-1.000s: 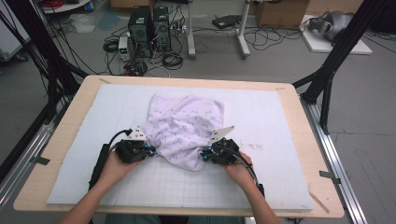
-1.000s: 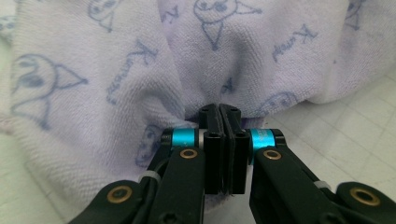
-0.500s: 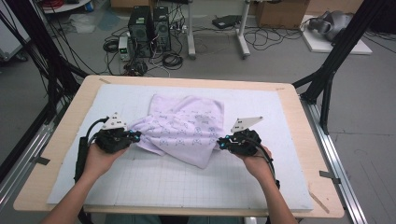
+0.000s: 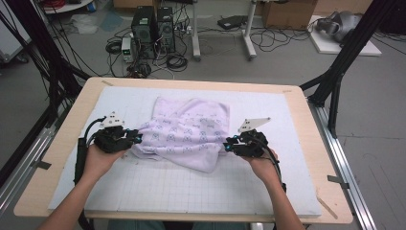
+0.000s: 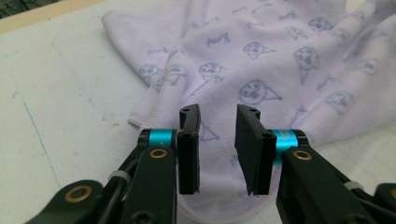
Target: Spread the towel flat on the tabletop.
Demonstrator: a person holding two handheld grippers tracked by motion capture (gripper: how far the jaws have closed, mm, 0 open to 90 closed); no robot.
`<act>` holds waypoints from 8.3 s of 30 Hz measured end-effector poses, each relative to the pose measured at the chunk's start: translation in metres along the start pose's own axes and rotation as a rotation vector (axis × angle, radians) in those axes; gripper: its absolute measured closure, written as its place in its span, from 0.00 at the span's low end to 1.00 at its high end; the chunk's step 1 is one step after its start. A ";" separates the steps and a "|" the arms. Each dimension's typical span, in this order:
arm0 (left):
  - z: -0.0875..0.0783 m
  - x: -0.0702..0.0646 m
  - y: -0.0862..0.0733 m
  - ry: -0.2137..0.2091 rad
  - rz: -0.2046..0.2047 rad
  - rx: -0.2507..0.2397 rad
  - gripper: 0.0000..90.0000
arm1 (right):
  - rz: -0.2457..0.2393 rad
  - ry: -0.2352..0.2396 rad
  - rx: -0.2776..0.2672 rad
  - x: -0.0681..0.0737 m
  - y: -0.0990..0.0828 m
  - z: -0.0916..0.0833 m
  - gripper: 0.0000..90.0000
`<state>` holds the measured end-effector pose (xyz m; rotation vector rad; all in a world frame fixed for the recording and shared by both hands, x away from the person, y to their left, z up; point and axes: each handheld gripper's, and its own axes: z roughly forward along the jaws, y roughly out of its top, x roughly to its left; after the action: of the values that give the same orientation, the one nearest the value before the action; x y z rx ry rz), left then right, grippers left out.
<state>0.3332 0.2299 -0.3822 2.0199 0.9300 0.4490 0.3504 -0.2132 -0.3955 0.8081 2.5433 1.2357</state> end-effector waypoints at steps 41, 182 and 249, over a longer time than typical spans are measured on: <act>-0.026 -0.039 -0.018 -0.096 0.146 0.076 0.96 | -0.069 0.145 -0.011 0.038 -0.001 0.000 0.89; -0.016 -0.073 -0.088 -0.179 0.165 0.100 0.97 | -0.184 0.196 0.085 0.086 -0.046 0.024 0.97; -0.010 -0.034 -0.049 -0.185 0.100 0.017 0.90 | -0.155 0.097 0.121 0.057 -0.038 0.012 0.77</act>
<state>0.2826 0.2284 -0.4156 2.0902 0.7243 0.3026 0.2932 -0.1934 -0.4293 0.5738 2.7215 1.1089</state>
